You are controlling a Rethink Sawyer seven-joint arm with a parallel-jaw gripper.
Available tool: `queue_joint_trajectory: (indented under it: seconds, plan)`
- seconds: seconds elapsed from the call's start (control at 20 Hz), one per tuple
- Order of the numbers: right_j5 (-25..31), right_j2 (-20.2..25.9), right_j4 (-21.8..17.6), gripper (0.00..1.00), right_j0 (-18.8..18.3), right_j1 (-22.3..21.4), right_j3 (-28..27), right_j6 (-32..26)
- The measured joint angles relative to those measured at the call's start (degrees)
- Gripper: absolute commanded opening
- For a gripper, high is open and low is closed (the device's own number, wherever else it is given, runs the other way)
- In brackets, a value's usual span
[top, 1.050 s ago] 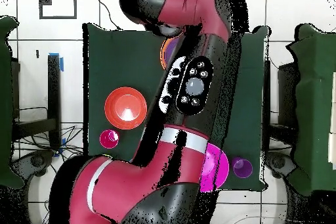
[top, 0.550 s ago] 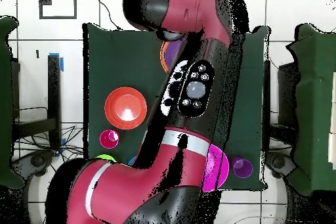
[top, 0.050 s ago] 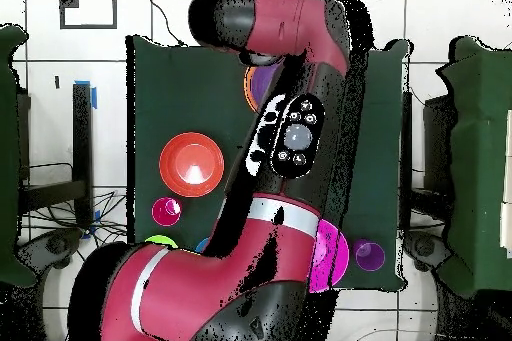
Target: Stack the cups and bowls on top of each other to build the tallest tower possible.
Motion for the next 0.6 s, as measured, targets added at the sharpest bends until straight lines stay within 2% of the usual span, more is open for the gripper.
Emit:
queue_joint_trajectory:
  seconds: [0.6]
  plan:
    - [-0.96, 0.63, -2.30, 0.00, 1.04, 0.04, 2.59, 0.00]
